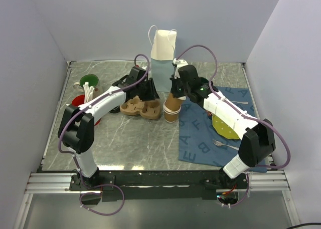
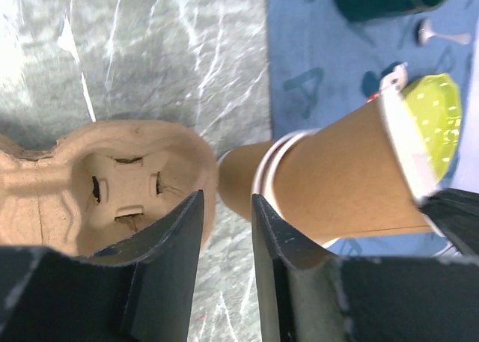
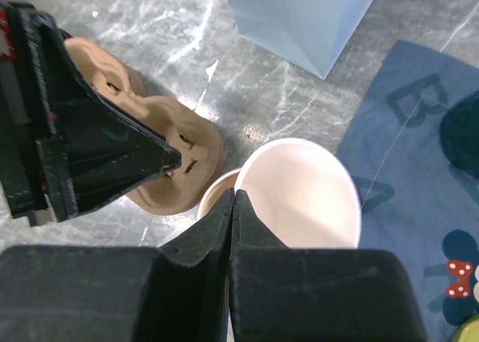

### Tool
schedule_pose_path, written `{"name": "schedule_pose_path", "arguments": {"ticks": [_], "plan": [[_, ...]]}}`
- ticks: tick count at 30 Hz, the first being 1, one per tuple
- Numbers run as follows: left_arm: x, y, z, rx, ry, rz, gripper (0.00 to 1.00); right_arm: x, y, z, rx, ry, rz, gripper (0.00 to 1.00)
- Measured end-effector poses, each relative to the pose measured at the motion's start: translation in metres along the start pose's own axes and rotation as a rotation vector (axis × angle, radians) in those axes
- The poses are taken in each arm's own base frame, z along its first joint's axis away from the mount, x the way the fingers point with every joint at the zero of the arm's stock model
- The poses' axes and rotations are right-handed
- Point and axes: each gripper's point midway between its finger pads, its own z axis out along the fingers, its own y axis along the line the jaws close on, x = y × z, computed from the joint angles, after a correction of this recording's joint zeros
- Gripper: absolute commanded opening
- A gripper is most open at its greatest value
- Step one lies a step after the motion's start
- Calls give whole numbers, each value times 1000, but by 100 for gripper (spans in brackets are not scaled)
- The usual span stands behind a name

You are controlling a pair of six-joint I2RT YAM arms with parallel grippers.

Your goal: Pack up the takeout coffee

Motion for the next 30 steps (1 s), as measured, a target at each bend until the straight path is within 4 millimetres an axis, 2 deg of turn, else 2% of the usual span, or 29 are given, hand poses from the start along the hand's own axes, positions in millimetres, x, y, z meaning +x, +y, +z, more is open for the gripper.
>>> {"name": "schedule_pose_path", "arguments": {"ticks": [8, 15, 16, 17, 18, 20, 23, 30], "plan": [[-43, -19, -41, 19, -110, 15, 45, -11, 4, -16, 2, -42, -23, 0], [-86, -8, -83, -18, -222, -14, 51, -23, 16, -36, -20, -70, -86, 0], [-92, -6, -89, -20, -236, -19, 51, -25, 17, -39, -26, -75, -91, 5], [-95, -5, -94, -22, -245, -21, 51, -26, 19, -42, -32, -78, -95, 19], [-97, -3, -96, -25, -249, -22, 52, -25, 20, -45, -40, -75, -96, 26], [-97, -2, -99, -24, -243, -21, 52, -21, 21, -51, -69, -55, -96, 40], [-89, -3, -97, -11, -214, -14, 53, -13, 18, -54, -123, 3, -80, 42], [-62, 4, -100, 2, -160, -18, 53, -8, -11, -50, -221, 126, 32, 45]]}}
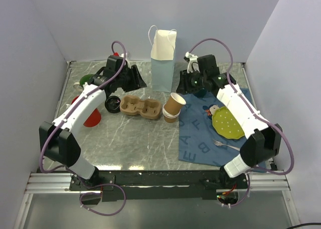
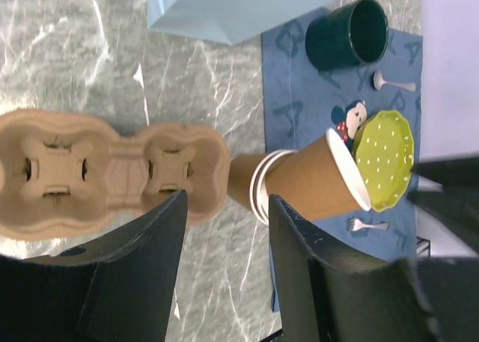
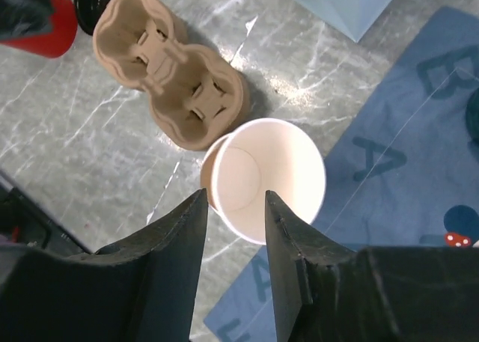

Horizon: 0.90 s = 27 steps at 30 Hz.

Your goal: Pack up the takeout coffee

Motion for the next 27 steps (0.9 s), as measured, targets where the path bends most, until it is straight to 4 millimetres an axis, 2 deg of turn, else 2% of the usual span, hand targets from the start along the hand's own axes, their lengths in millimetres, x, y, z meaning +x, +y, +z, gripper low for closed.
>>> {"name": "schedule_pose_path", "arguments": {"ticks": [2, 8, 14, 16, 17, 20, 23, 27], "plan": [[4, 2, -2, 0, 7, -1, 53, -1, -2, 3, -36, 24, 9, 45], [5, 1, -5, 2, 5, -1, 54, 14, 17, 20, -201, 130, 13, 45], [5, 1, -6, 3, 4, 0, 53, 31, 15, 32, -219, 200, 32, 44], [5, 1, -6, 3, 4, 0, 53, 33, 14, 32, -219, 207, 25, 37], [5, 1, -6, 3, 4, 0, 53, 33, 14, 33, -221, 208, 21, 25], [5, 1, -6, 2, 5, 0, 53, 33, 14, 32, -225, 206, 8, 7], [6, 2, -6, -4, 8, -1, 53, 32, 14, 32, -226, 203, 1, 0], [5, 3, -9, -13, 3, -10, 53, 19, 17, 25, -217, 186, -14, 0]]}}
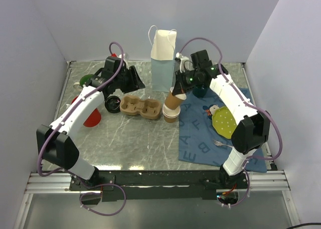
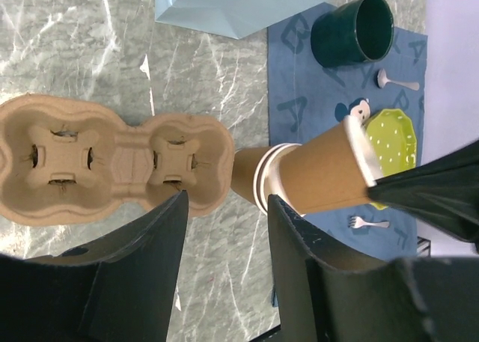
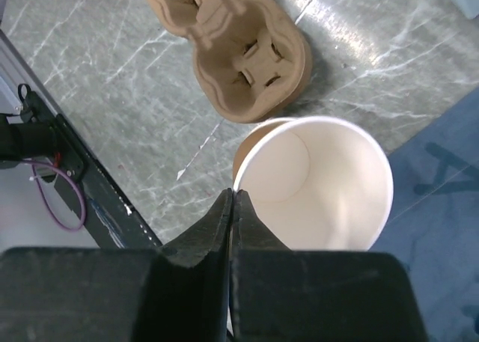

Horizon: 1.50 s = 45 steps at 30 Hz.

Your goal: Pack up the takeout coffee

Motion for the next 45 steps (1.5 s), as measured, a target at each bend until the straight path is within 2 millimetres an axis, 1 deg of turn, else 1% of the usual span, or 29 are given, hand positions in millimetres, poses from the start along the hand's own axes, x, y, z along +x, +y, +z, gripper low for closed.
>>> {"name": "schedule_pose_path", "arguments": {"ticks": [2, 4, 6, 8, 9, 11, 12, 13, 15, 16, 17, 18, 19, 23, 24, 27, 30, 33, 34, 35, 38, 39, 40, 42, 45], "plan": [[-2, -2, -4, 0, -11, -14, 54, -14, 4, -9, 17, -23, -21, 0], [-8, -7, -15, 9, -43, -32, 57, -31, 10, -21, 38, -60, -53, 0], [-17, -10, -28, 3, -88, -42, 60, -42, 15, -30, 67, -96, -85, 0], [-25, -10, -42, -16, -132, -52, 64, -42, 22, -32, 97, -97, -109, 0], [-31, -10, -49, -29, -163, -55, 66, -38, 30, -31, 115, -88, -129, 0], [-41, -10, -65, -51, -221, -67, 68, -30, 51, -20, 146, -66, -190, 0], [-47, -8, -74, -72, -257, -73, 70, -21, 69, -10, 145, -49, -232, 0], [-49, -5, -80, -88, -278, -74, 70, -13, 79, -3, 145, -35, -255, 0], [-55, 3, -94, -138, -326, -76, 75, 8, 101, 13, 147, 5, -306, 0], [-59, 8, -102, -170, -356, -76, 78, 24, 116, 24, 147, 35, -341, 0], [-62, 13, -111, -204, -386, -74, 80, 36, 124, 32, 155, 57, -364, 0], [-67, 19, -121, -243, -419, -70, 84, 47, 132, 39, 164, 78, -385, 0], [-73, 24, -132, -280, -454, -69, 85, 55, 140, 43, 170, 91, -405, 0], [-90, 35, -174, -379, -583, -86, 88, 73, 165, 64, 192, 96, -474, 0], [-94, 37, -186, -395, -618, -92, 89, 78, 168, 70, 199, 99, -483, 0], [-95, 41, -204, -424, -667, -99, 89, 92, 175, 91, 215, 110, -505, 0], [-95, 44, -209, -444, -682, -100, 88, 108, 174, 110, 229, 134, -512, 0], [-91, 48, -202, -462, -663, -95, 88, 122, 169, 131, 258, 161, -521, 6], [-90, 49, -200, -468, -654, -93, 88, 126, 168, 136, 265, 167, -524, 14], [-88, 50, -197, -474, -645, -91, 88, 130, 167, 141, 271, 175, -526, 17], [-85, 50, -190, -481, -626, -79, 88, 136, 166, 147, 289, 184, -521, 34], [-84, 49, -188, -480, -621, -75, 88, 137, 166, 146, 293, 183, -517, 47], [-83, 49, -186, -480, -616, -72, 88, 136, 167, 146, 295, 179, -509, 48], [-79, 50, -182, -482, -602, -66, 88, 135, 169, 141, 291, 169, -494, 48], [-74, 53, -174, -485, -583, -58, 88, 131, 173, 122, 286, 154, -474, 39]]}}
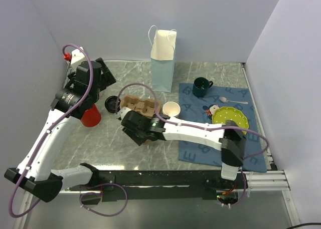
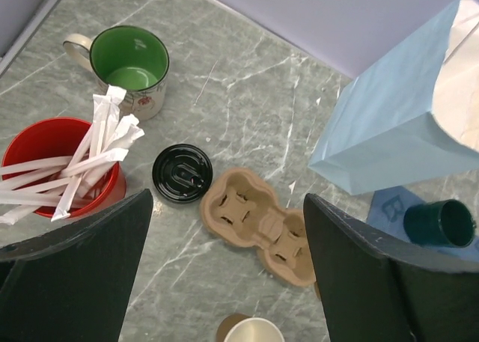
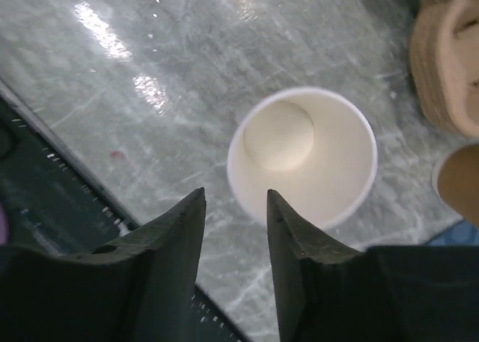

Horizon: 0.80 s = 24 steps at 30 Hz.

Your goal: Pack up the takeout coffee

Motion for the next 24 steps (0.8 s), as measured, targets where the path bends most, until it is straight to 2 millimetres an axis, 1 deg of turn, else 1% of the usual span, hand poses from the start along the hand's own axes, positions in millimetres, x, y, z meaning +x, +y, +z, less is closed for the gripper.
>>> {"name": "schedule_pose_path", "arguments": {"ticks": [1, 2, 4, 6, 8, 10, 12, 14, 16, 17, 21, 24], "plan": [[2, 0, 1, 0, 5, 4, 88, -2, -3, -7, 0, -11, 18, 38], [6, 0, 3, 2, 11, 15, 88, -3, -6, -18, -6, -32, 41, 37], [10, -1, 5, 12, 23, 28, 88, 1, -17, -34, -2, -54, 91, 36], [15, -5, 6, 39, 38, 46, 88, 14, -37, -47, 17, -60, 165, 35], [19, -10, 7, 63, 57, 58, 88, 31, -63, -50, 56, -47, 249, 35], [25, -15, 10, 82, 76, 72, 88, 53, -87, -43, 103, -9, 322, 35], [33, -17, 13, 95, 99, 88, 87, 76, -108, -32, 150, 41, 385, 35], [44, -17, 16, 102, 130, 111, 87, 98, -124, -21, 183, 91, 427, 35], [51, -16, 19, 105, 150, 129, 86, 108, -134, -14, 200, 118, 452, 35], [55, -16, 20, 104, 159, 137, 86, 110, -138, -10, 204, 124, 465, 35], [72, -9, 25, 87, 191, 167, 83, 104, -157, 4, 217, 104, 509, 35], [87, -1, 29, 64, 226, 200, 82, 93, -173, 14, 227, 89, 524, 34]]}}
